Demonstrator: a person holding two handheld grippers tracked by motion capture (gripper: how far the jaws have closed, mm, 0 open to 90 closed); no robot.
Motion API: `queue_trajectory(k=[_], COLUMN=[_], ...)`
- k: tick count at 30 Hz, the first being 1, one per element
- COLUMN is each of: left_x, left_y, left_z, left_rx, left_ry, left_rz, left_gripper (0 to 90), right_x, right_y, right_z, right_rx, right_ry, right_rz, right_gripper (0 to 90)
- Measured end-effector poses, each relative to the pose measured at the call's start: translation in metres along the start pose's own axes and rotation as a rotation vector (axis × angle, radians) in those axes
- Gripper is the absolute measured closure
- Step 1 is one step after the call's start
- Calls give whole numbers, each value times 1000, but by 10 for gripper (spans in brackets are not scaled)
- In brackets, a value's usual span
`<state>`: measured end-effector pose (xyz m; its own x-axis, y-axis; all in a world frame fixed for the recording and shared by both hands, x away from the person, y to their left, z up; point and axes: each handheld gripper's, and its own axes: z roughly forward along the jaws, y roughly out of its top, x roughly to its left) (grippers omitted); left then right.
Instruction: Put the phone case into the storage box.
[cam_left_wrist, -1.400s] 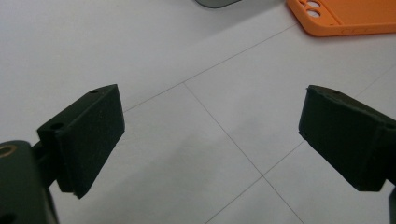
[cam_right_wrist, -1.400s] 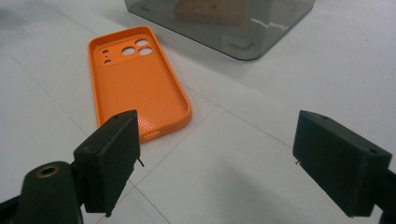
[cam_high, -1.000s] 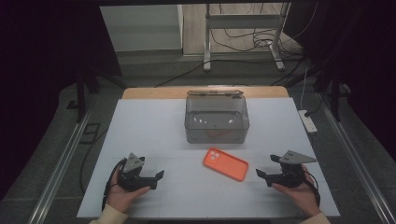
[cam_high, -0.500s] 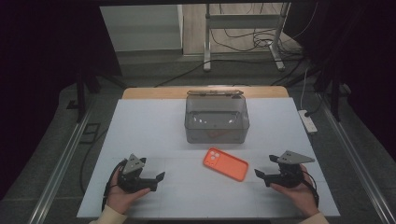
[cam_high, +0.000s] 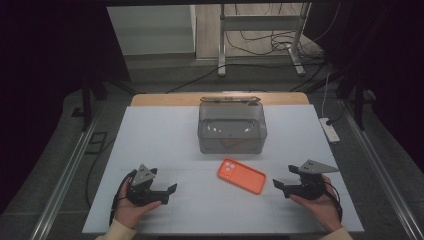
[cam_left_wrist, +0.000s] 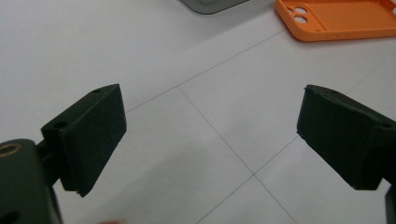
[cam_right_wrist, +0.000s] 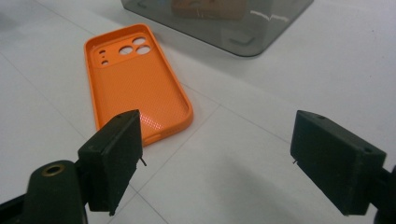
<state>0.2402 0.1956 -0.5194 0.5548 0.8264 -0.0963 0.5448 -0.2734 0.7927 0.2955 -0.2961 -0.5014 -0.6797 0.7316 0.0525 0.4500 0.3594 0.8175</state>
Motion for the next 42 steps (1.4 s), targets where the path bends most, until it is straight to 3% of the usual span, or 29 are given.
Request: queue_trajectory(k=[23,30,42], left_x=[0,4,2], left_y=[1,0,0], left_z=[4,5,1], left_rx=[11,11,9], left_ry=[-8,-16,-29], left_rz=[-7,-24,-4], left_gripper=[87,89,95], right_x=[4,7,12], right_y=[16,21,34], right_z=[2,4,10], right_rx=[18,36,81], right_ry=[21,20,31], right_rz=[-18,-46,-69], right_gripper=[186,197,208])
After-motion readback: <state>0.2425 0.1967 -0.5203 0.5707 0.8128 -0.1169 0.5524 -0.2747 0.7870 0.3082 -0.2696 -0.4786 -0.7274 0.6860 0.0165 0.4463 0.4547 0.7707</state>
